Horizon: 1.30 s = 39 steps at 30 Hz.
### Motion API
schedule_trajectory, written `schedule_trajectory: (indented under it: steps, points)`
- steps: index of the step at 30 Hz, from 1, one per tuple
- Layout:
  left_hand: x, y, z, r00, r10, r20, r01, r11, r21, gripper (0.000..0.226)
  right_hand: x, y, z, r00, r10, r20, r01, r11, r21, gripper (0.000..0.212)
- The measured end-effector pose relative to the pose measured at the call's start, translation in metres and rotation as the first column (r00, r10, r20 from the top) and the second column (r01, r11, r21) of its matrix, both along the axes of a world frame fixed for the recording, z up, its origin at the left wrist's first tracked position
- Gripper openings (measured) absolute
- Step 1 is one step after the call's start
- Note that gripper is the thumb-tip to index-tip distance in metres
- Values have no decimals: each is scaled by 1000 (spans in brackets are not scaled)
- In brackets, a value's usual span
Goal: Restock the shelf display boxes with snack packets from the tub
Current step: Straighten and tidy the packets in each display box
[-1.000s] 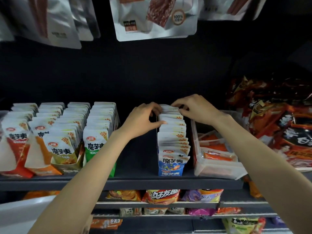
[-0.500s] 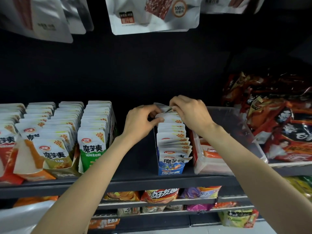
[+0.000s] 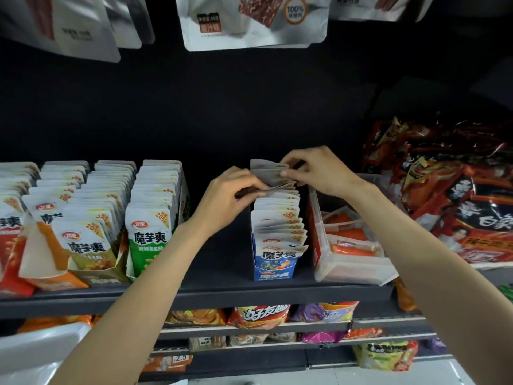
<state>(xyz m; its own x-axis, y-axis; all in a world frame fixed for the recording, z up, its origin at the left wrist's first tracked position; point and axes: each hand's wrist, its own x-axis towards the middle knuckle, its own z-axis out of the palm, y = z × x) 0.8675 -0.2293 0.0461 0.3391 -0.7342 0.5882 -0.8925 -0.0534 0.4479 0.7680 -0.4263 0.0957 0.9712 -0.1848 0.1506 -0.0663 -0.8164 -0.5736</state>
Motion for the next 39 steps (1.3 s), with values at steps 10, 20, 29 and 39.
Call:
schedule_trajectory:
  steps: [10,20,29,39]
  points:
    - [0,5,-5,983,64,-170,-53,996,67,33,9,9,4,999,37,-11,-38,964,-263,27]
    - [-12,-3,-9,981,116,-153,-117,993,0,5,10,10,12,988,-57,-145,61,998,21,18]
    - [-14,-6,-12,968,182,-174,-191,981,-37,10,0,25,1,994,-95,54,103,980,-171,5]
    - [-59,16,-19,476,-46,-878,-187,970,-152,67,-49,64,-10,945,-328,9,250,739,626,57]
